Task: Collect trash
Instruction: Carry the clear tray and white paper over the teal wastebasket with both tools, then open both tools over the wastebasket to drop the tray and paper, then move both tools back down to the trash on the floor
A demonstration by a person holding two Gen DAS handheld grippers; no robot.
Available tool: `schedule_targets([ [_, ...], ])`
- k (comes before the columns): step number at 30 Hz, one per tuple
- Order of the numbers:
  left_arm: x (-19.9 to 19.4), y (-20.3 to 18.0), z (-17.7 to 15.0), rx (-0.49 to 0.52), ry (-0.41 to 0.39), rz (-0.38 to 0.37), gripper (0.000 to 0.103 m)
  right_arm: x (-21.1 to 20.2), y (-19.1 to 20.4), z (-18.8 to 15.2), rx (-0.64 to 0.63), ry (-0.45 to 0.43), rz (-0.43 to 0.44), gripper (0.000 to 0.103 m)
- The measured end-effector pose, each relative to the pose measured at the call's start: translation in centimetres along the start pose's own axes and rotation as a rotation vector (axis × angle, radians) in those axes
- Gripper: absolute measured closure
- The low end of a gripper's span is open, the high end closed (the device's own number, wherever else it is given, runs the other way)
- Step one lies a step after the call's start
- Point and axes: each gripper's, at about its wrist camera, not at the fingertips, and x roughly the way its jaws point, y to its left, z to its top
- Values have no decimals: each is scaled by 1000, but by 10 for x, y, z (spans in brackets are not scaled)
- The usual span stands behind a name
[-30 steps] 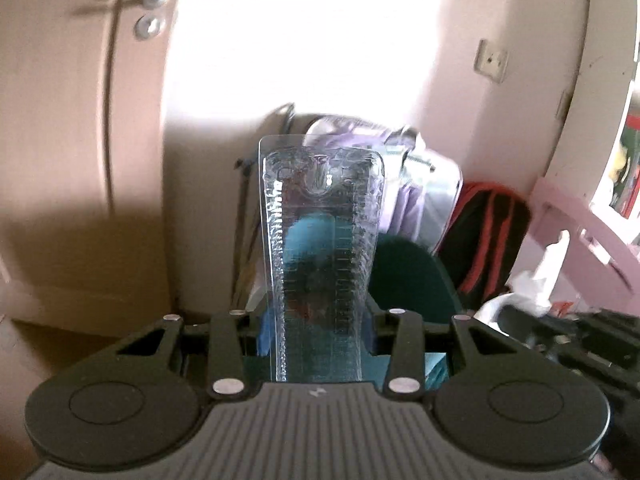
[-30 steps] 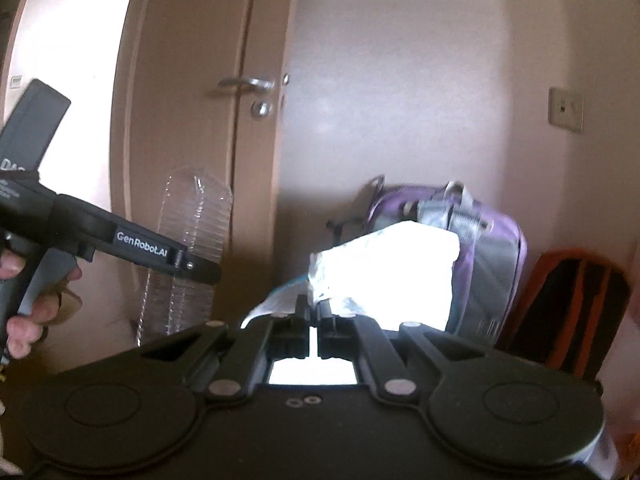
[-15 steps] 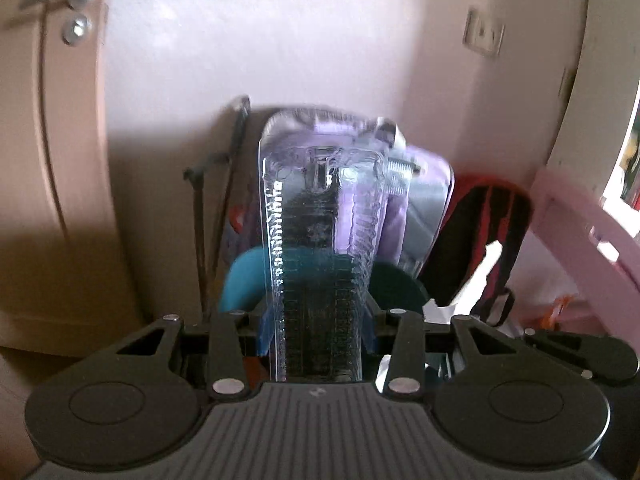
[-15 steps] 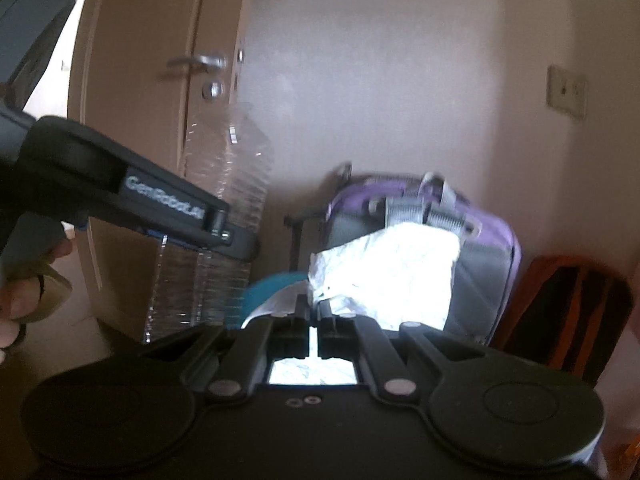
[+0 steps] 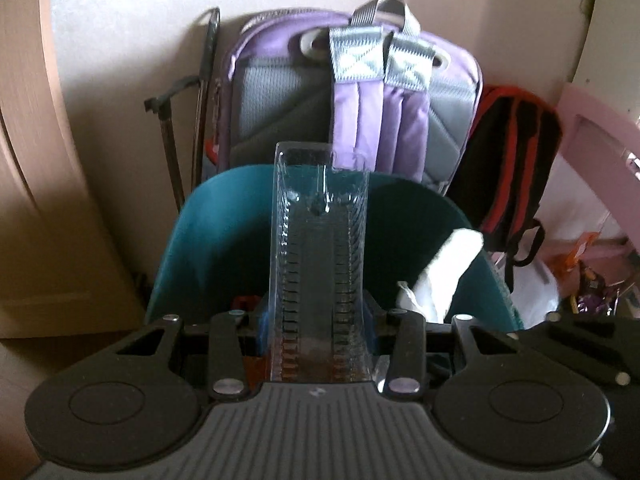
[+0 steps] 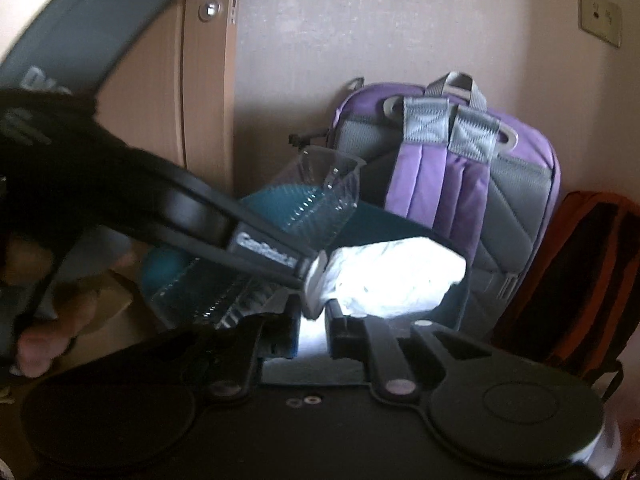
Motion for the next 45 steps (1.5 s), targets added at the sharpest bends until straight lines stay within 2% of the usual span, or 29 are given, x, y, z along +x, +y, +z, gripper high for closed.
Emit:
schedule_targets([
  [5,12,5,-6,-29,23,0,54,4,-1,-3,-2,7,-17,76],
  [7,13,7,-7,-45,17,-3,43,5,-3,-3,6,12,-18,74],
  [8,12,8,-8,-55,11,-8,38,4,-3,-3,9,9,-18,71],
  [11,6,9,-8,-69,-8,-17,33,-1,-3,-1,8,-8,-22,56],
  [17,-21,8,-11,-65,-51,-15,25,-27,6,0,-21,-35,-37,52],
  [24,-66,6,-27,-57,-103,-20,23,-72,14,-5,-30,-56,-44,46],
  [27,-87,7,-36,-74,-121,-40,17,-92,23,-10,-35,-61,-45,46],
  [37,-140,16,-97,-41,-141,-58,17,-139,56,-39,-52,-57,0,45],
  [40,-143,27,-125,-41,-128,-57,15,-144,67,-50,-64,-47,20,44],
  [45,-131,54,-168,-104,-82,-50,14,-139,81,-71,-66,-16,57,44],
])
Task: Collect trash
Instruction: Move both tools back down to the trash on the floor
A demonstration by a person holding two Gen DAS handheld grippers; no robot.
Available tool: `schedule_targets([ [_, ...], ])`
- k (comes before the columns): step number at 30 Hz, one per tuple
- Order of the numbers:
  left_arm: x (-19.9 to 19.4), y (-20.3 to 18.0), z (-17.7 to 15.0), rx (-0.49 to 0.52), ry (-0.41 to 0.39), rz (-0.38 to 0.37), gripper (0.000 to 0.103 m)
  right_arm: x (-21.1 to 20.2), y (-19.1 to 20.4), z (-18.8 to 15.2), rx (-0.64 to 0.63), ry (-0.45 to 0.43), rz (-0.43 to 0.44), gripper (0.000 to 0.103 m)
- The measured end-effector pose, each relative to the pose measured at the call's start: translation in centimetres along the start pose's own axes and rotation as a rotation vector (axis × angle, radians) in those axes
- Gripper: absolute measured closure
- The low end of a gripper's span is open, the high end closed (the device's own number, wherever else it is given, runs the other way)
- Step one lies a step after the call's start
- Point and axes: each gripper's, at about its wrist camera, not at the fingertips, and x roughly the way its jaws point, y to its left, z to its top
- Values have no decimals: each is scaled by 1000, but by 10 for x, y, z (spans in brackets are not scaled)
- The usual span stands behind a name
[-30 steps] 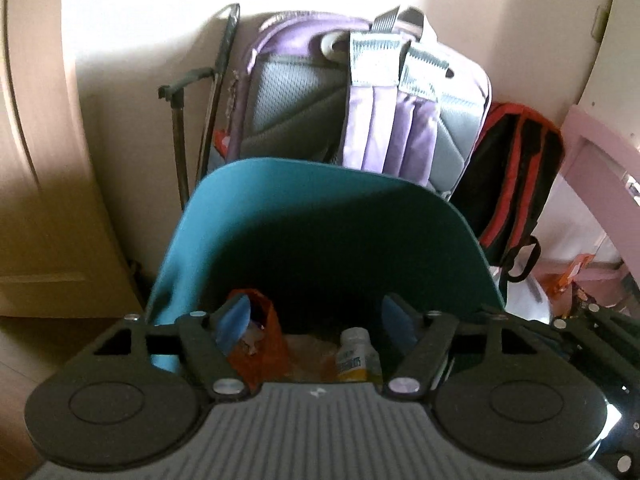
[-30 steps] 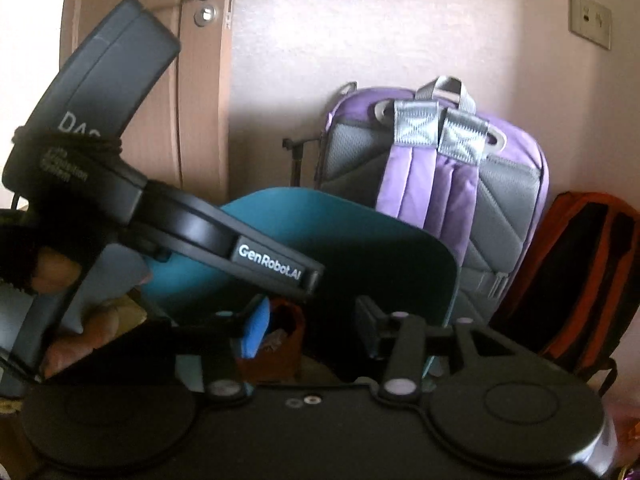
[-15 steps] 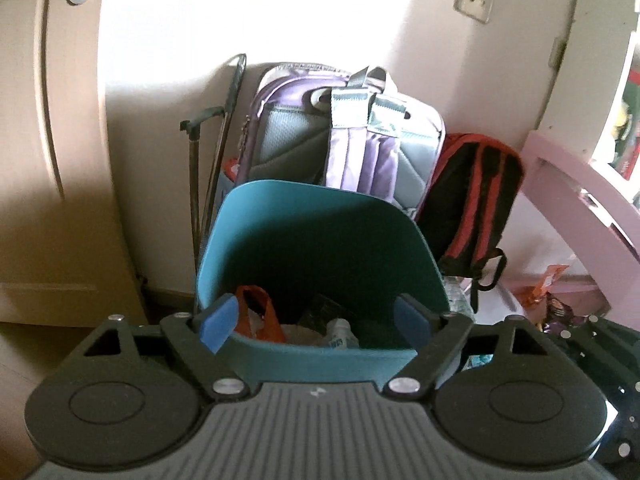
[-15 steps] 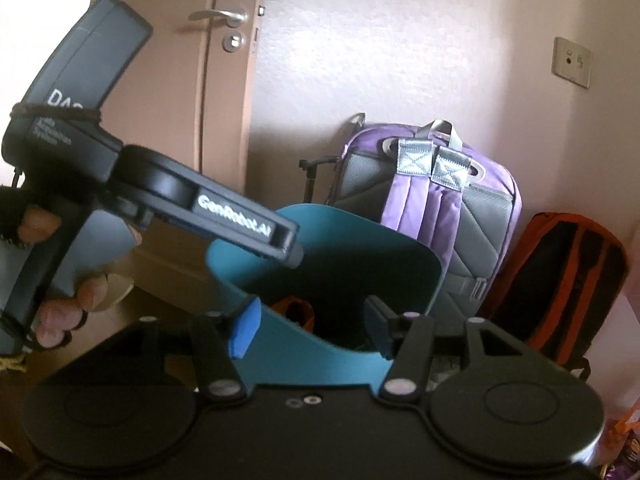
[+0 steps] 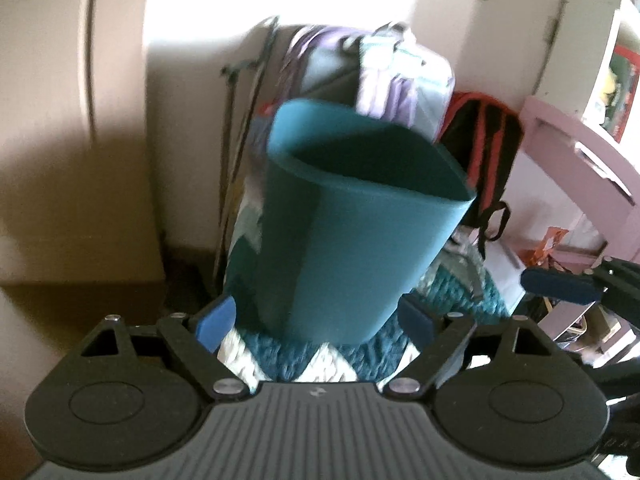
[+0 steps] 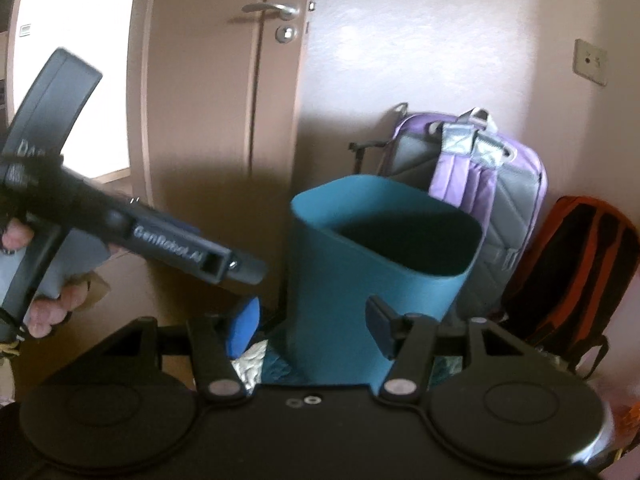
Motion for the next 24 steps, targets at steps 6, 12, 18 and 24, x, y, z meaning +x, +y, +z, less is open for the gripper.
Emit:
schedule_targets([
  [6,45,50,-48,-34,115,61,14,46,16,-51,26,96,67,43],
  [12,120,111,-106,-91,307,120,14,125,37,-130,10,259,105,42],
  [18,201,171,-177,-159,552,166,14,202,58,-210,-22,423,139,42],
  [24,274,216,-244,-161,720,224,14,274,84,-285,-82,576,224,42],
])
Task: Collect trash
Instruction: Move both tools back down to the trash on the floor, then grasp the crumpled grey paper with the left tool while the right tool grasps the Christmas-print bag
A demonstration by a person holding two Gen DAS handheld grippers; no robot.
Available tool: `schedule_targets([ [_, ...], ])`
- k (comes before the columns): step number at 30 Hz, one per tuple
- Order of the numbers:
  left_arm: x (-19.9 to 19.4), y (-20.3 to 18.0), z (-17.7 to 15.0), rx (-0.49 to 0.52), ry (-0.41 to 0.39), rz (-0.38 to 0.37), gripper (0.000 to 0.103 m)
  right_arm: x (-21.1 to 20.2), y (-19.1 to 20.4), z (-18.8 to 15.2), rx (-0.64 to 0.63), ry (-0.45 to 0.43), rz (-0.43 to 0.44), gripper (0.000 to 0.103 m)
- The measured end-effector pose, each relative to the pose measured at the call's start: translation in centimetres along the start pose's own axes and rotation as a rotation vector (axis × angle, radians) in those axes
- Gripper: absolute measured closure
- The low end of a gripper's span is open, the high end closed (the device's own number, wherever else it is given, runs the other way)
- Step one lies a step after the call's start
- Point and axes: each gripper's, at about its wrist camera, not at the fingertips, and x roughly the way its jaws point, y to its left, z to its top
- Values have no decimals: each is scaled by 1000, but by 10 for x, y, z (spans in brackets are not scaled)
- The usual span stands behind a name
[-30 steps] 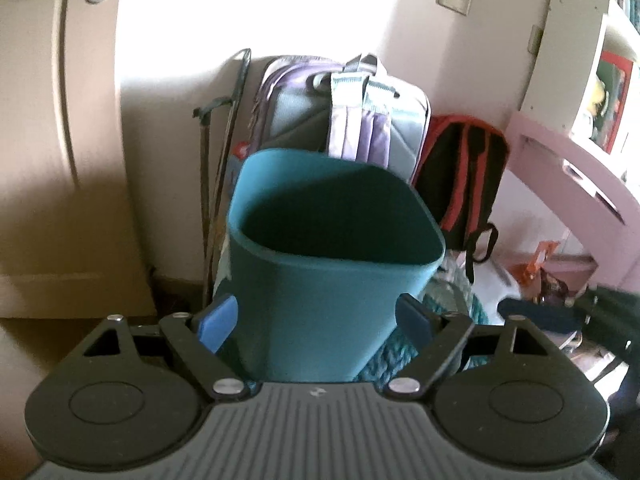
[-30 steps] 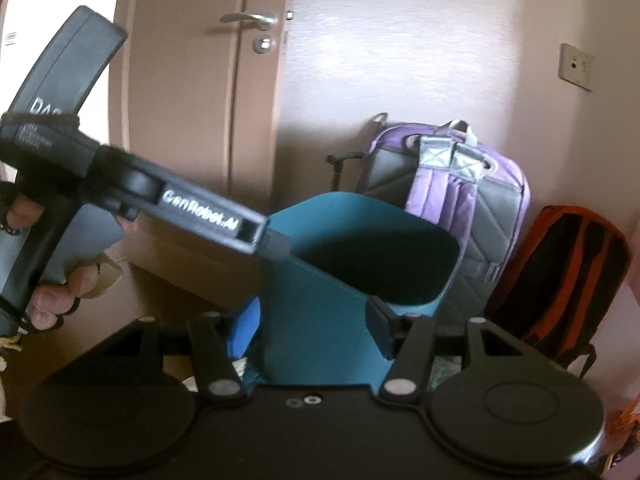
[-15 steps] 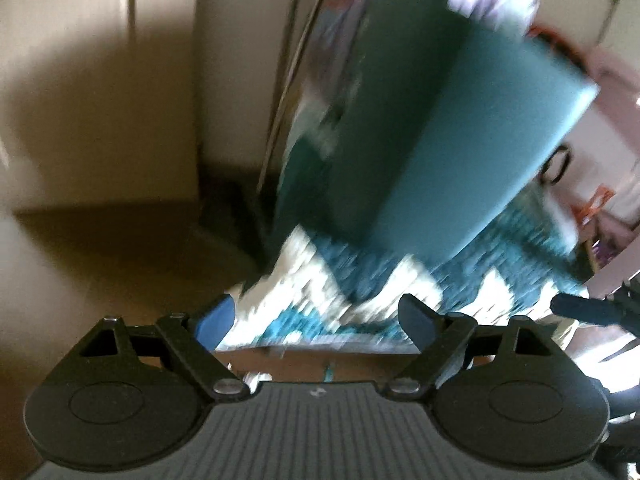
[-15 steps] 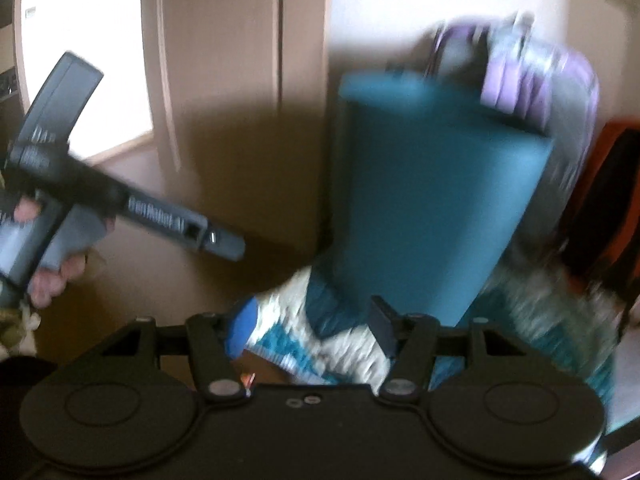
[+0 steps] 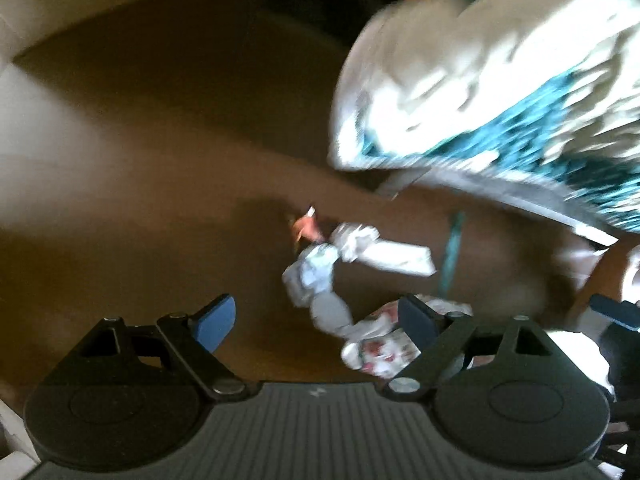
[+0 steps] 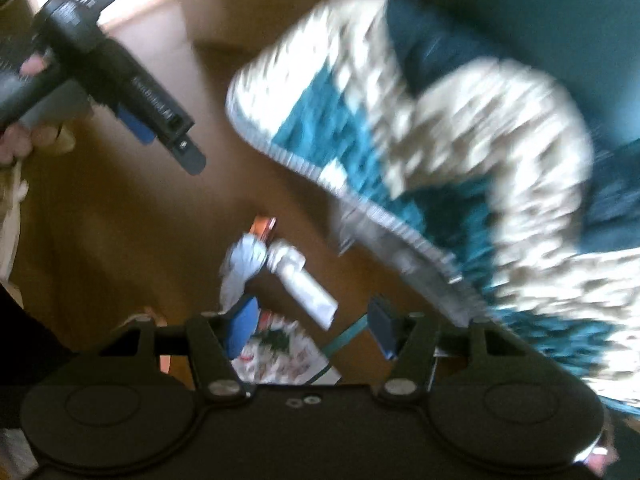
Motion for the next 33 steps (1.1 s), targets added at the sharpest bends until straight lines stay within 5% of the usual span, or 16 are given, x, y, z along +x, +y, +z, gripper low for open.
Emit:
schedule_targets([
  [11,144,27,4,-84,129,-1,14,153,24,-8,-203,211,98,42],
  [23,202,13,-1,-63,97,8,15,236,59,-22,-501,248,154,43],
  [28,214,10,-8,-88,104,30,37,254,66,-25,-527,275,183,44],
  [33,217,5,-14,-76,81,46,44,256,69,-29,-521,269,177,45],
])
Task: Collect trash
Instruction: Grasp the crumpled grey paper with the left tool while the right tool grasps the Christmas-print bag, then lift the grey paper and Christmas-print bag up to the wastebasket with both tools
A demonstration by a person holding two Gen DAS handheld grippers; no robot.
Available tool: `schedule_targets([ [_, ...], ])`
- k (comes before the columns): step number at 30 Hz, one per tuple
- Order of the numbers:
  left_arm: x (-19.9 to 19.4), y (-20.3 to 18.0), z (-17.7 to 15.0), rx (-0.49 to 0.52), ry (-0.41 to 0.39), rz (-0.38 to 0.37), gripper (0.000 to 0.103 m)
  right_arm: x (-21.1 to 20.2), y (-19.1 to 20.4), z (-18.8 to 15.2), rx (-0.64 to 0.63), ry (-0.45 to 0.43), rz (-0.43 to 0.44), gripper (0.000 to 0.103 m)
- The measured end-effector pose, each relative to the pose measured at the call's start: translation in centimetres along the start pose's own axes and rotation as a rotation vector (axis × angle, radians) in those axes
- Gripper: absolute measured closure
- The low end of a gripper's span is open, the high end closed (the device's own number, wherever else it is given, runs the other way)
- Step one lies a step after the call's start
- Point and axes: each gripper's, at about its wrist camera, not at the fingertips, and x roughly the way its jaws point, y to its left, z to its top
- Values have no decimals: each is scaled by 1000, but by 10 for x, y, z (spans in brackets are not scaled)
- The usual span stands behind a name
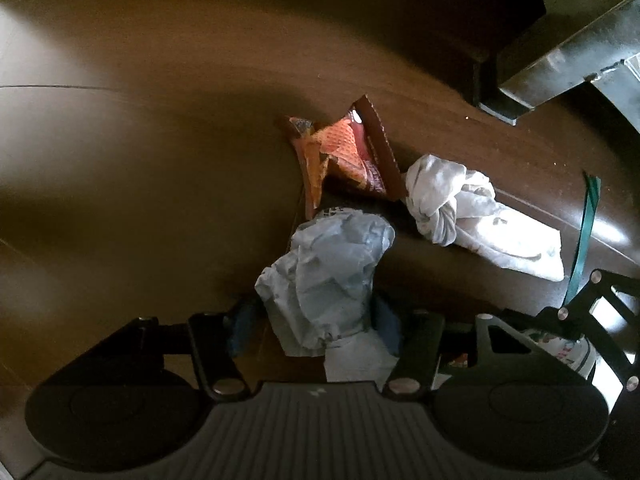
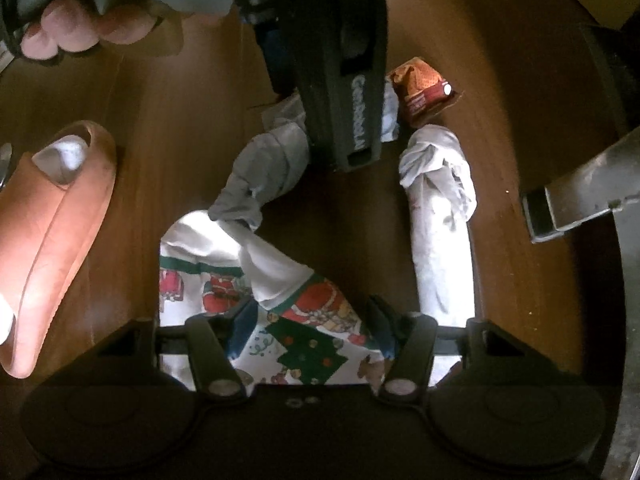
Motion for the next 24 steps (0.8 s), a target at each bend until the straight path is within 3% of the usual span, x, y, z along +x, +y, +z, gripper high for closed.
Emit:
schedule_targets([
  [2,-1,1,-2,-7,-18,5,57,1,1,0,-6,-1,-9,48],
  [4,-1,2,-3,-7,-24,0,68,3,3,0,-17,10,-21,59],
  [5,-1,4,-4,-19,-27,-6,70,2,3,-2,-21,18,-38,82],
  [11,-6,11,-11,-25,-42,-8,79,-9,-1,-2,20,29,-31,101],
  [19,-33,24,-23,-29,-60,-36,79,-69,2,-17,143,-51,-94,102],
  [24,-76,26,-27,-9,-87,-70,79,-127,11,-26,229,-120,-143,102],
])
